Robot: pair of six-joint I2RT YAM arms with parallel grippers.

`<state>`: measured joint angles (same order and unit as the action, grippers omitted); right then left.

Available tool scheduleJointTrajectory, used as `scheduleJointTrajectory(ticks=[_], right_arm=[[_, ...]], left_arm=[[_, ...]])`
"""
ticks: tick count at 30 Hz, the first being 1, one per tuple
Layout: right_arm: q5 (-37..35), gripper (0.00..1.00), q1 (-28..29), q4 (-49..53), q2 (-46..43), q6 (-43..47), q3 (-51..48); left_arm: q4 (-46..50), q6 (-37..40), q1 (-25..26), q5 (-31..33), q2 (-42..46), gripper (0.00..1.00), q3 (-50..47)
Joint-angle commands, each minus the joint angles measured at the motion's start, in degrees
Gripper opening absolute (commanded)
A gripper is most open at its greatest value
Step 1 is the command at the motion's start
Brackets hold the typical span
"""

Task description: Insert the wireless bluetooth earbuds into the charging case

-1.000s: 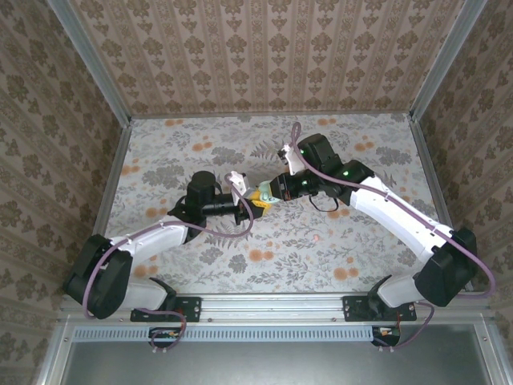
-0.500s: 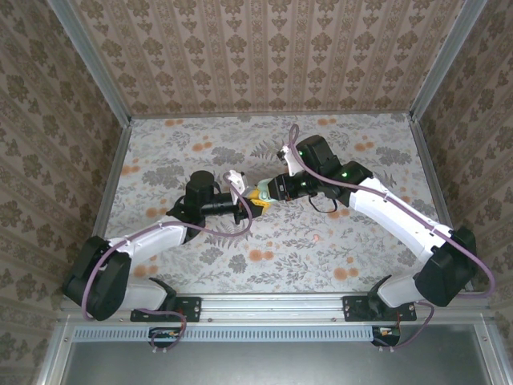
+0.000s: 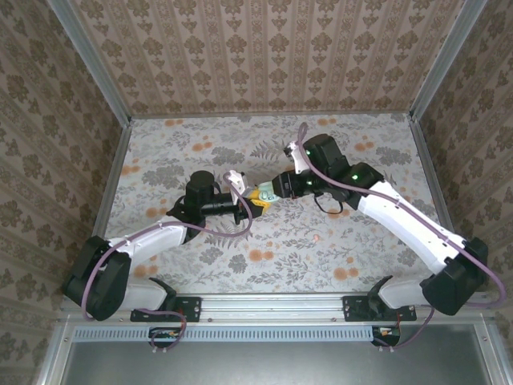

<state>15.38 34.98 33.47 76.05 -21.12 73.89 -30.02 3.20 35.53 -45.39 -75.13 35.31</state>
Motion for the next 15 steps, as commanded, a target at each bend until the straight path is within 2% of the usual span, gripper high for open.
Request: scheduleJointTrajectory(ticks=[1, 7, 15], right_arm=[[-3.8, 0.39, -0.4, 1.0, -3.7, 0.1, 1.9], [-3.3, 0.43, -0.8, 0.2, -3.8, -0.8, 2.6], [3.6, 0.39, -0.9, -1.6, 2.0, -1.8, 4.2]], left_arm=[[-1.4, 0.4, 0.0, -1.9, 1.6, 0.12, 1.0], [-0.7, 1.1, 0.0, -2.4, 1.9, 0.12, 1.1], [4.6, 4.1, -0.1, -3.7, 3.2, 0.12, 3.7]])
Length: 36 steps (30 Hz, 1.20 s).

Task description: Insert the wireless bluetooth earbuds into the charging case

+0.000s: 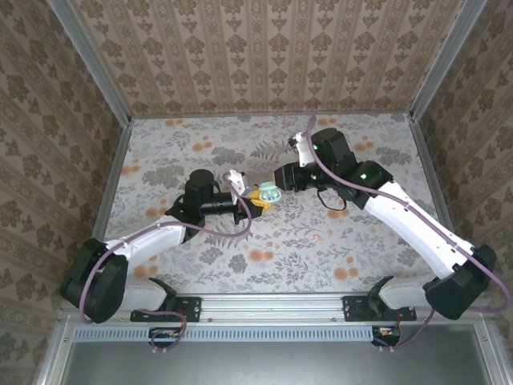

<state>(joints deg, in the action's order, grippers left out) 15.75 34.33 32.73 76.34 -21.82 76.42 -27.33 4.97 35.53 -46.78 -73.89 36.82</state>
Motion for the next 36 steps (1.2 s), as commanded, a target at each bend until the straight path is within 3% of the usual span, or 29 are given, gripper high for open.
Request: scheduleJointTrajectory(ticks=[1, 17, 21, 23, 29, 36], right_arm=[[3.5, 0.39, -0.2, -0.9, 2.1, -1.3, 1.5], [5.4, 0.44, -0.3, -0.6, -4.4, -3.8, -7.6], [4.4, 0.5, -1.1, -1.4, -6.1, -7.1, -8.8], [4.1, 0.58, -2.7, -2.6, -6.9, -11.2, -9.7], [13.6, 0.73, -6.4, -19.8, -7.7, -27.3, -18.0], [19.2, 0.74, -3.3, -33.4, -3.6, -37.4, -21.6]], left_arm=[[2.3, 2.5, -0.1, -2.6, 2.1, 0.12, 2.3], [1.7, -0.3, -1.8, -4.6, 0.2, 0.13, 5.2], [1.3, -1.3, -2.0, -5.3, -0.4, 0.14, 5.9], [1.3, -1.6, -2.0, -5.5, -0.4, 0.14, 6.1], [1.4, -2.5, -2.0, -5.8, 0.1, 0.14, 6.4], [1.5, -3.6, -2.1, -5.6, -0.5, 0.14, 7.1]])
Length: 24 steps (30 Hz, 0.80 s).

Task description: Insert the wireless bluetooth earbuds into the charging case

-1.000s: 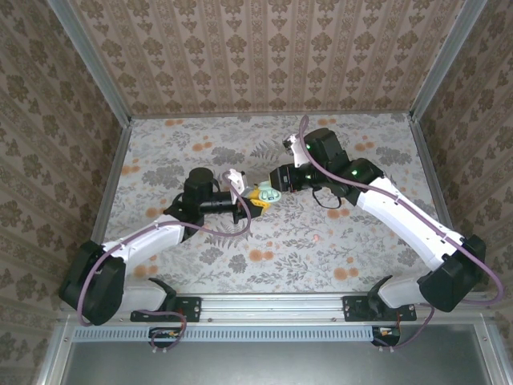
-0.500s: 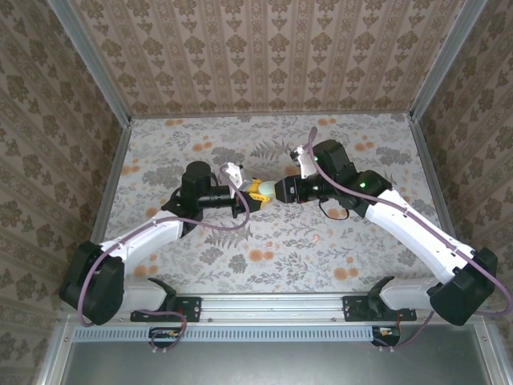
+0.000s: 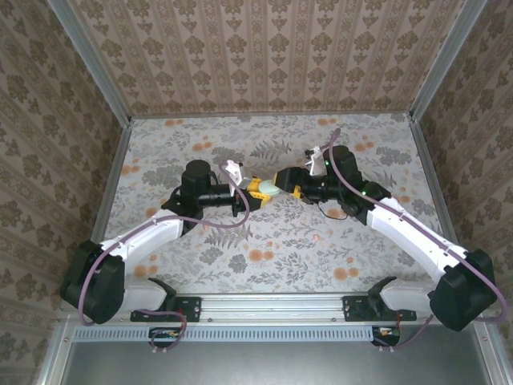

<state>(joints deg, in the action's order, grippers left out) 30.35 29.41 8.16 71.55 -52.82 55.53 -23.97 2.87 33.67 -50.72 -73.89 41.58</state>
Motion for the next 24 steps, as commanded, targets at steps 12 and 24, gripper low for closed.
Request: scheduleJointTrajectory(ticks=[12, 24], right_arm=[[4.7, 0.35, 2.4, -14.4, 2.8, -11.1, -2.1], [3.6, 0.28, -0.2, -18.4, 4.5, -16.1, -2.8]], left_arm=[[-1.4, -2.5, -0.4, -1.4, -0.4, 0.24, 2.1], [0.6, -2.8, -2.1, 6.8, 4.6, 1.0, -2.7]])
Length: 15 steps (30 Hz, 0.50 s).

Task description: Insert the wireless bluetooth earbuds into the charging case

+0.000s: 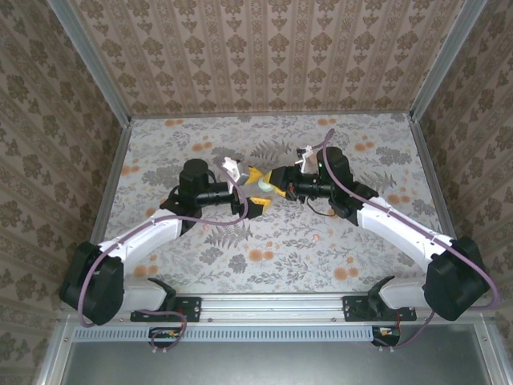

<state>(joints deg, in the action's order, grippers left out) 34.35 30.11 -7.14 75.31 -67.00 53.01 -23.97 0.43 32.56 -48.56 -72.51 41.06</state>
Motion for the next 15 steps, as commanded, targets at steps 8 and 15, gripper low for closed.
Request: scheduleJointTrajectory(ticks=[8, 15], right_arm=[[-0.7, 0.29, -2.1, 0.9, 8.9, 2.8, 4.2], [-1.0, 0.26, -1.8, -0.3, 30.3, 7.7, 16.4]], left_arm=[[6.3, 0.2, -4.2, 18.9, 11.0, 1.0, -6.9], [9.7, -2.4, -6.1, 29.8, 14.6, 1.0, -10.0]])
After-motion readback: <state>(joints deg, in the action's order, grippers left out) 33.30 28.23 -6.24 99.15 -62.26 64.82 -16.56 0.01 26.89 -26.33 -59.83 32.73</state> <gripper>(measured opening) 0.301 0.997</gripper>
